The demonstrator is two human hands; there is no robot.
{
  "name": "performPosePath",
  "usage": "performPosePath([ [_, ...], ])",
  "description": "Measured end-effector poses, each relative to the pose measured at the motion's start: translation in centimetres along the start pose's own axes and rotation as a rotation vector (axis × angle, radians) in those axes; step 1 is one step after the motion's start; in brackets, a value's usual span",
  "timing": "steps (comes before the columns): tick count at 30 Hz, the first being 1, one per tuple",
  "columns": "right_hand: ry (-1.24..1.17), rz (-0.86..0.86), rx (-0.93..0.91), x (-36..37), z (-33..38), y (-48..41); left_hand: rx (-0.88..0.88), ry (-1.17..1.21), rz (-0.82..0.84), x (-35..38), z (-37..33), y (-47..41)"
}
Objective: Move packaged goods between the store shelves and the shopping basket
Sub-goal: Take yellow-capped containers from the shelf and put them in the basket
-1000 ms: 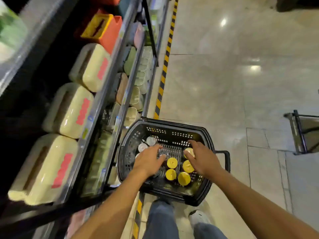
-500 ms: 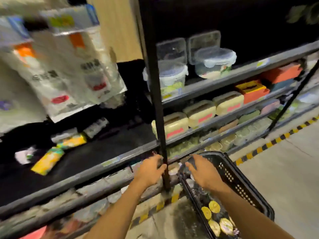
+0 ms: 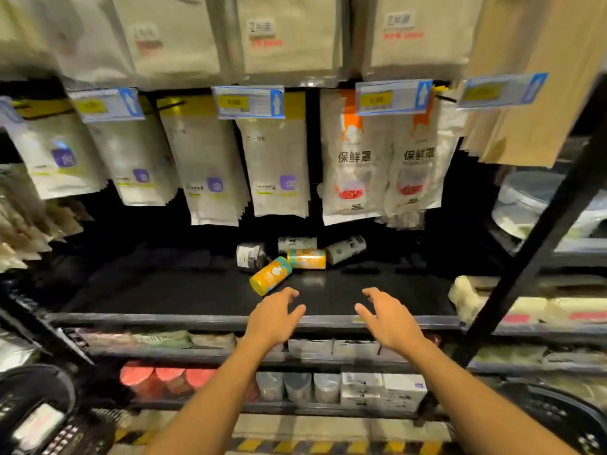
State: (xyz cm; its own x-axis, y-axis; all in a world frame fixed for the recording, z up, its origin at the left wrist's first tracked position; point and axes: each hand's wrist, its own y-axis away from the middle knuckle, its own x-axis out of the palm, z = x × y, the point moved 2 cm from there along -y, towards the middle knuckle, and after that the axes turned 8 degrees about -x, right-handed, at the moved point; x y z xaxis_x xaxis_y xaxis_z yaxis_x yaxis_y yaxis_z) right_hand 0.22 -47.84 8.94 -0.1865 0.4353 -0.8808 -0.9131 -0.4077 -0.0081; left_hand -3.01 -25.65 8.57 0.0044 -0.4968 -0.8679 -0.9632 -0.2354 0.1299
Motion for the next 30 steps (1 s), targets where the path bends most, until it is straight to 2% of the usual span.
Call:
performPosePath([
  [6, -0.05, 0.015, -0.022, 4.4, 8.0, -5.5, -0.053, -0.018, -0.033, -5.7, 8.2, -3.5],
  [13, -0.034, 0.089, -0.018, 8.1, 11.0, -11.5, -0.095, -0.005, -0.053, -8.3, 12.8, -8.7],
  [20, 0.044, 0.178, -0.044, 12.1, 10.6, -19.9, -0.129, 0.025, 0.023, -6.3, 15.0, -16.7],
  [25, 0.044, 0.231, -0.077, 15.5, 9.8, -25.2, -0.241, 0.107, 0.086, -3.6, 15.7, -22.2],
  [30, 0.149, 0.287, -0.181, 18.6, 8.9, -28.9, -0.338, 0.25, 0.055, -1.6, 16.5, -28.1],
])
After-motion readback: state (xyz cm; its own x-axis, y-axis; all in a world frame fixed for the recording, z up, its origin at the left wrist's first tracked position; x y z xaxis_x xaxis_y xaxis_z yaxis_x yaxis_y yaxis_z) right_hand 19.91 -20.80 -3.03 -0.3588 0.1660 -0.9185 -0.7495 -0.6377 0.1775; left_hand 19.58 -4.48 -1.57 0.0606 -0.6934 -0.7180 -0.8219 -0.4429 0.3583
